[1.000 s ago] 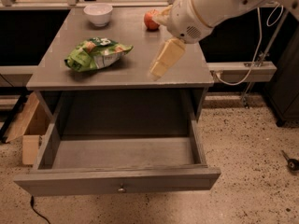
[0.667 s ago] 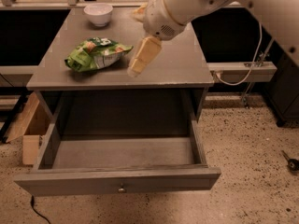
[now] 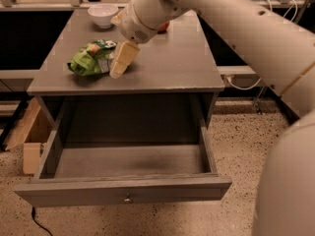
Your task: Place green rice chip bag into top drawer
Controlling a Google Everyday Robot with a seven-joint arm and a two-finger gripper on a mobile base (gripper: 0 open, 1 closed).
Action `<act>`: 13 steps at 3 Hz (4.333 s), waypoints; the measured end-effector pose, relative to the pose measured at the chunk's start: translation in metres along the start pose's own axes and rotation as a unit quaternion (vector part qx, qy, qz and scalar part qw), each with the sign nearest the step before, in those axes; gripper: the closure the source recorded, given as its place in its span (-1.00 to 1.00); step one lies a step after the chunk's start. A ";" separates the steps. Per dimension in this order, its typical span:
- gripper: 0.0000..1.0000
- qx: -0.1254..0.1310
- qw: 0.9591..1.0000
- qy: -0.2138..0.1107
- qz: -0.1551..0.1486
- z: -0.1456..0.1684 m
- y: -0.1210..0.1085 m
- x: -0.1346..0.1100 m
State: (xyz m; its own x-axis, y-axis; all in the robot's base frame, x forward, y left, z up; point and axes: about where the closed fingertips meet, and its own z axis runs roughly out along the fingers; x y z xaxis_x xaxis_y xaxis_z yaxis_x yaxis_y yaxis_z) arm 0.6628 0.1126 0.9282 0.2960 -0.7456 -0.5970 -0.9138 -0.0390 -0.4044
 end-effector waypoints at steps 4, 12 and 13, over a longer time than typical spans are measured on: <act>-1.00 -0.016 0.999 0.042 -0.008 0.080 -0.031 0.001; 1.00 -0.040 0.998 -0.002 0.041 -0.039 0.067 0.026; 1.00 -0.052 0.989 0.036 0.135 -0.068 0.149 0.048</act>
Offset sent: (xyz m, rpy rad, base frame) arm 0.0619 0.0424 -0.0307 -0.0681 -0.0124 -0.0402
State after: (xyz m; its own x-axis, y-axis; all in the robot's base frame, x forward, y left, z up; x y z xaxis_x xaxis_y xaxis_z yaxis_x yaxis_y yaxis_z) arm 0.5221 0.0253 0.8864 0.0193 -0.7833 -0.6214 -0.9816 0.1031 -0.1605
